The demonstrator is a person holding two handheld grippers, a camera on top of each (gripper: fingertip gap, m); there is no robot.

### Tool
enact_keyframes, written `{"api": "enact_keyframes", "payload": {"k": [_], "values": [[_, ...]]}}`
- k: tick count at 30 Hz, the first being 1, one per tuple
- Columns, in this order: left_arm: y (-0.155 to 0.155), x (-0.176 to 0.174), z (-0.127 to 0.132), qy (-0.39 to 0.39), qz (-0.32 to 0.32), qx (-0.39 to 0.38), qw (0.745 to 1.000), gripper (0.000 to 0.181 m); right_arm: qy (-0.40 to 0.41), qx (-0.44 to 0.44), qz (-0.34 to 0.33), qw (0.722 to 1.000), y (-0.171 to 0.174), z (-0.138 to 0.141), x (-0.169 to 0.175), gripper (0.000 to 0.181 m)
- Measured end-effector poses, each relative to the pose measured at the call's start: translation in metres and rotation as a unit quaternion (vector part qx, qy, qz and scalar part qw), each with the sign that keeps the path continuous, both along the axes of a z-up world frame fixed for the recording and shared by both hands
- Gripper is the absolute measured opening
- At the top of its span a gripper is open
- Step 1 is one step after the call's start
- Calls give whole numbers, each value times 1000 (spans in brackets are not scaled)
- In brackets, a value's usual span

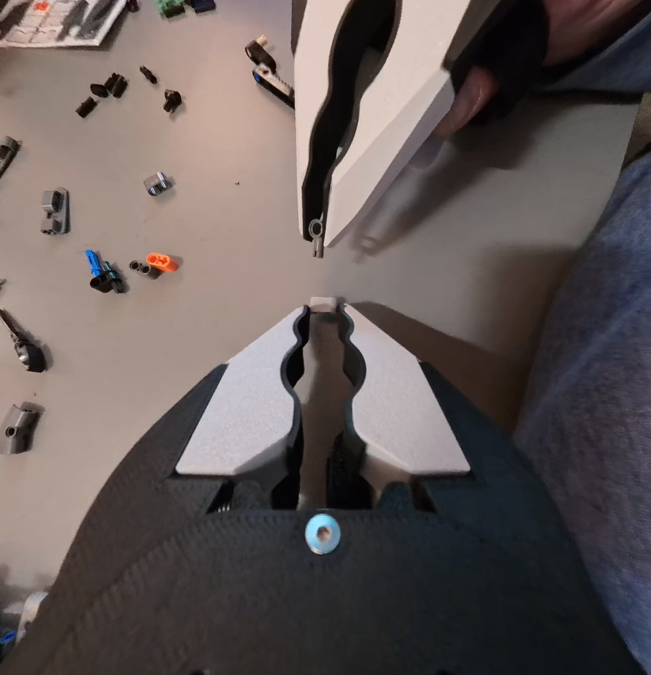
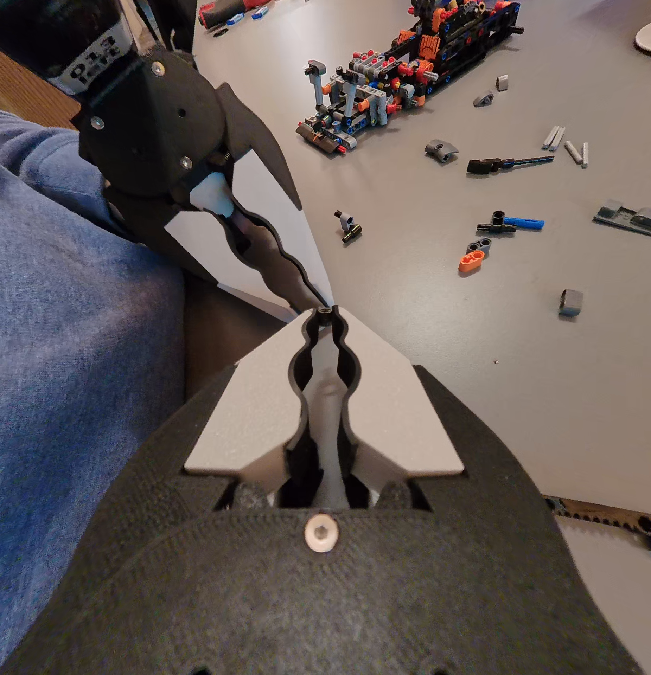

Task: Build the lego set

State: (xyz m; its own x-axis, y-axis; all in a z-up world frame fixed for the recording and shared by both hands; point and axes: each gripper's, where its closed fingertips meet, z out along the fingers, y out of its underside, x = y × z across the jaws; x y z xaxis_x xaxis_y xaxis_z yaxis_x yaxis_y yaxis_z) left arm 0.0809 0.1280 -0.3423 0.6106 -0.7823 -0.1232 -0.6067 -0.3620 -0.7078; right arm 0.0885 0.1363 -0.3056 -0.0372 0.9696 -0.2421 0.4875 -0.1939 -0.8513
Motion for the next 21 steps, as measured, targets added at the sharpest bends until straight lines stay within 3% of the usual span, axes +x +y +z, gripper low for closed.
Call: {"api": "enact_keyframes", "payload": {"k": [4,6,11,16,21], "values": [[-1,-3,1,2,3,7,1000,21,2,0,0,1000,0,1,0,4],[2,-10,13,0,17,35,999,28,4,0,0,1000,0,1,0,4],[14,-53,34,16,68,56,996,29,7,1,1,1000,0,2,0,4],[25,-86,18,63,104,18,992,24,11,2,1,1000,1,3,1,4],[23,-84,2,74,92,-12,993,7,14,-1,-1,1000,2,4,1,4]]}}
